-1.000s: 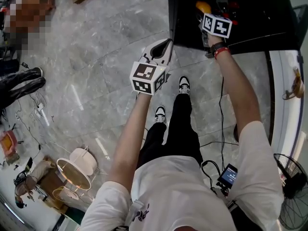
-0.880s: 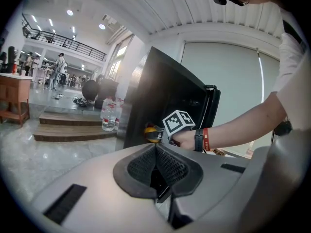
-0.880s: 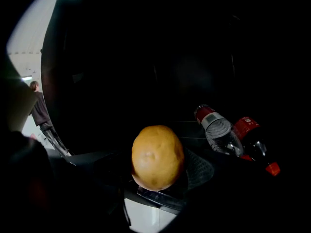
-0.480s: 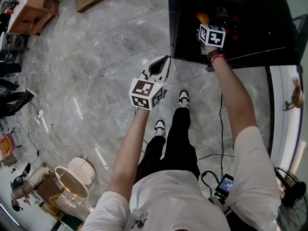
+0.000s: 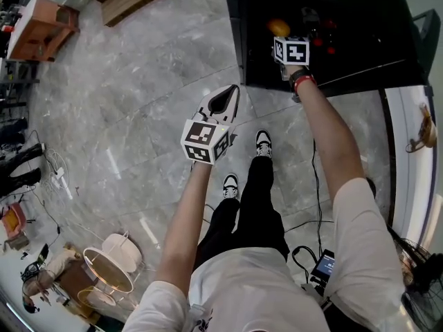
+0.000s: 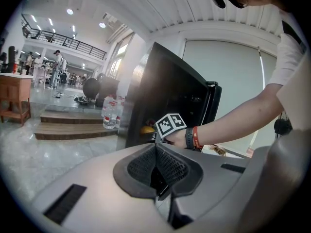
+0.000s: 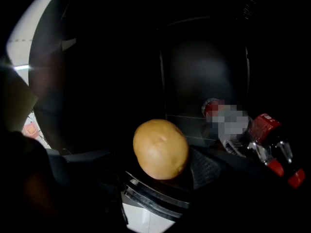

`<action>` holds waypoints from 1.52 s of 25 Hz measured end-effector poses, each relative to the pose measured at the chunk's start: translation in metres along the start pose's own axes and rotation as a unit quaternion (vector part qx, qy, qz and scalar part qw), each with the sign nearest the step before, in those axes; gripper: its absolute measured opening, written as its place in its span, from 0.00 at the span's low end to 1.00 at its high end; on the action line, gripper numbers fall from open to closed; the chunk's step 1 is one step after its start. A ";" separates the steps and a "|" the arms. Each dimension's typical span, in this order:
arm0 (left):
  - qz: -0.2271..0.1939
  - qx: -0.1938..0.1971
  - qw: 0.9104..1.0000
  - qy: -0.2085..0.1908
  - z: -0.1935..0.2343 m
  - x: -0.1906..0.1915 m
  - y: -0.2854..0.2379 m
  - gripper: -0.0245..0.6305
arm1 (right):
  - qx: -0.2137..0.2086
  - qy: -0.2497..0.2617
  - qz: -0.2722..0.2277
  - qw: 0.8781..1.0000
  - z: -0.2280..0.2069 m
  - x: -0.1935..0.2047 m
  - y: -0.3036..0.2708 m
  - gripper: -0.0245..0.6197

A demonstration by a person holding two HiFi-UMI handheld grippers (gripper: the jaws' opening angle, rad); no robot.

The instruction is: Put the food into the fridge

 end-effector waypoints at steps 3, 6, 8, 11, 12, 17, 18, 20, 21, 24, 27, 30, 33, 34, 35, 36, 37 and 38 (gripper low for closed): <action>-0.001 0.001 1.000 -0.001 -0.002 -0.002 -0.001 0.07 | 0.001 -0.005 -0.001 1.000 -0.005 -0.003 0.003 0.69; -0.001 0.002 1.000 0.001 -0.005 -0.004 -0.001 0.07 | -0.002 -0.012 -0.007 1.000 -0.008 -0.005 0.008 0.70; -0.001 0.003 1.000 0.003 -0.007 -0.005 -0.001 0.07 | -0.002 -0.014 -0.009 1.000 -0.010 -0.006 0.012 0.71; 0.000 0.007 1.000 0.003 -0.010 -0.005 -0.002 0.07 | 0.003 -0.022 -0.017 1.000 -0.013 -0.006 0.019 0.71; 0.000 0.009 1.000 0.002 -0.011 -0.005 -0.002 0.07 | 0.004 -0.024 -0.021 0.999 -0.014 -0.006 0.022 0.71; 0.001 0.011 1.000 0.006 -0.017 -0.007 0.002 0.07 | 0.001 -0.034 -0.047 0.998 -0.016 -0.006 0.042 0.71; 0.001 0.013 1.000 0.006 -0.019 -0.009 0.003 0.07 | 0.003 -0.038 -0.049 0.998 -0.018 -0.005 0.047 0.71; -0.001 0.015 1.000 0.005 -0.024 -0.013 0.006 0.07 | 0.005 -0.042 -0.052 0.998 -0.018 -0.007 0.061 0.71; -0.002 0.016 1.000 0.005 -0.026 -0.015 0.009 0.07 | 0.006 -0.042 -0.053 0.998 -0.017 -0.008 0.068 0.71; -0.004 0.018 1.000 0.009 -0.035 -0.021 0.016 0.07 | 0.006 -0.046 -0.052 0.998 -0.014 -0.008 0.092 0.71; -0.006 0.022 1.000 0.007 -0.049 -0.027 0.024 0.07 | 0.010 -0.048 -0.052 0.997 -0.010 -0.008 0.122 0.71; -0.003 0.023 1.000 0.005 -0.069 -0.028 0.043 0.07 | -0.002 -0.059 -0.057 0.997 0.007 -0.003 0.156 0.71; -0.004 0.023 1.000 0.005 -0.082 -0.033 0.059 0.07 | -0.013 -0.055 -0.063 0.996 0.022 -0.004 0.189 0.69; -0.005 0.022 1.000 0.004 -0.085 -0.035 0.064 0.07 | -0.014 -0.049 -0.065 0.997 0.026 -0.006 0.200 0.68; -0.006 0.021 1.000 0.002 -0.088 -0.038 0.069 0.07 | -0.014 -0.043 -0.067 0.997 0.030 -0.008 0.212 0.67; -0.006 0.020 1.000 -0.002 -0.090 -0.041 0.074 0.07 | -0.014 -0.038 -0.069 0.997 0.034 -0.011 0.223 0.67; -0.007 0.018 1.000 -0.008 -0.092 -0.045 0.080 0.07 | -0.013 -0.033 -0.071 0.997 0.038 -0.014 0.234 0.67; -0.007 0.016 1.000 -0.016 -0.095 -0.049 0.085 0.07 | -0.011 -0.028 -0.074 0.997 0.041 -0.016 0.245 0.67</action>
Point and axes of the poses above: the fingertips, and each gripper's own axes: y backward along the fingers, z to its left, x out of its underside, the point moved 8 cm from there along y, backward along the fingers, and after that the axes turned 1 degree about y, right-handed, at the moved point
